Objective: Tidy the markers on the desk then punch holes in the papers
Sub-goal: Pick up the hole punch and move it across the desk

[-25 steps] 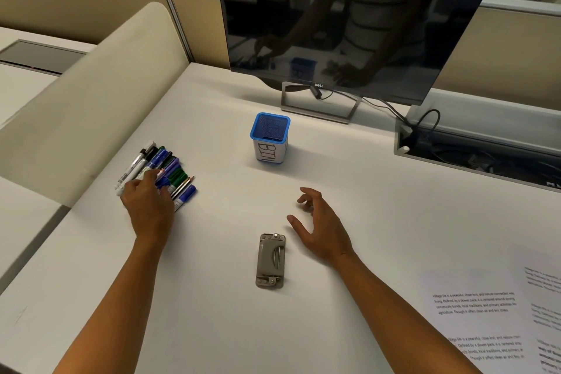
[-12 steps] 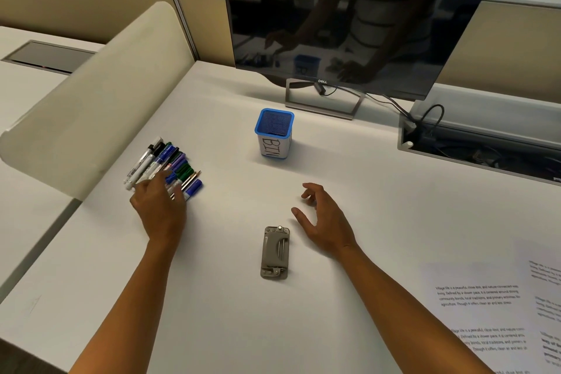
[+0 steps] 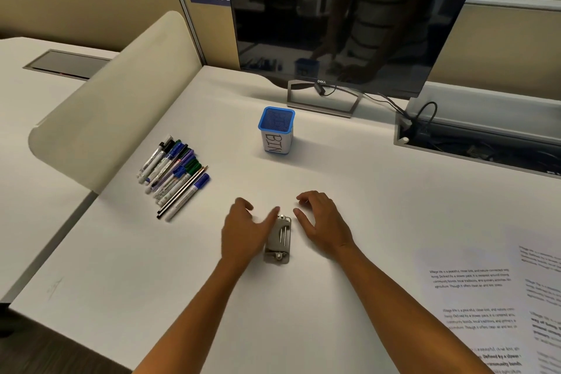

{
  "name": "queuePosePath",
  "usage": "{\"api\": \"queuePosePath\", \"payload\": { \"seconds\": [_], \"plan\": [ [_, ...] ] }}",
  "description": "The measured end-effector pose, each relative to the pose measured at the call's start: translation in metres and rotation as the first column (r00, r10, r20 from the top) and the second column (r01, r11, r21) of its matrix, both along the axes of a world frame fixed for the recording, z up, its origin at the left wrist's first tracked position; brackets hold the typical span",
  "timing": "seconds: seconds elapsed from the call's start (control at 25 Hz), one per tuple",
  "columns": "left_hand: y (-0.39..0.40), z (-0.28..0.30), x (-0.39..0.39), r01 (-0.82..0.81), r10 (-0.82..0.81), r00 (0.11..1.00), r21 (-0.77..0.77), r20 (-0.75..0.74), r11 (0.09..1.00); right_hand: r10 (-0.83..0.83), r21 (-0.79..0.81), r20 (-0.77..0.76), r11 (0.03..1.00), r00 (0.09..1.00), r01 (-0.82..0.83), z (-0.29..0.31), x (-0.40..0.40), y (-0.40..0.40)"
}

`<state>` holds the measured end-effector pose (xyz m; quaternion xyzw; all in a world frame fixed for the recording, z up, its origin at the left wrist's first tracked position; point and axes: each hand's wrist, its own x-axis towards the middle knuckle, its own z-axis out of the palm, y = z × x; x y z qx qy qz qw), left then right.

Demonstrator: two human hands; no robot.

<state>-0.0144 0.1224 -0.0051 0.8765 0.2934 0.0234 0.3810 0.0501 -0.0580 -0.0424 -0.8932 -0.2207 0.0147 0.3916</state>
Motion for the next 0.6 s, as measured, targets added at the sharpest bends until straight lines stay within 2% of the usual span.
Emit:
{"api": "queuePosePath", "payload": {
  "seconds": [0.12,0.36,0.52,0.6],
  "plan": [
    [-0.02,0.0,-0.01,0.024,-0.032,0.99,-0.059,-0.137,0.998,0.025,0.012,-0.013,1.0,1.0,-0.025,0.001,-0.012,-0.005],
    [-0.032,0.012,-0.011,0.031,-0.037,0.996,-0.072,-0.085,0.997,0.036,0.077,-0.148,0.997,0.988,-0.025,0.006,-0.034,-0.017],
    [-0.049,0.023,-0.008,0.137,-0.139,0.989,-0.046,-0.052,0.989,0.158,0.136,-0.237,0.982,0.959,-0.128,0.014,-0.045,-0.03],
    [-0.066,0.03,-0.004,0.193,-0.194,0.981,-0.031,-0.027,0.981,0.172,0.192,-0.252,0.973,0.952,-0.125,0.017,-0.05,-0.036]
  ]
}}
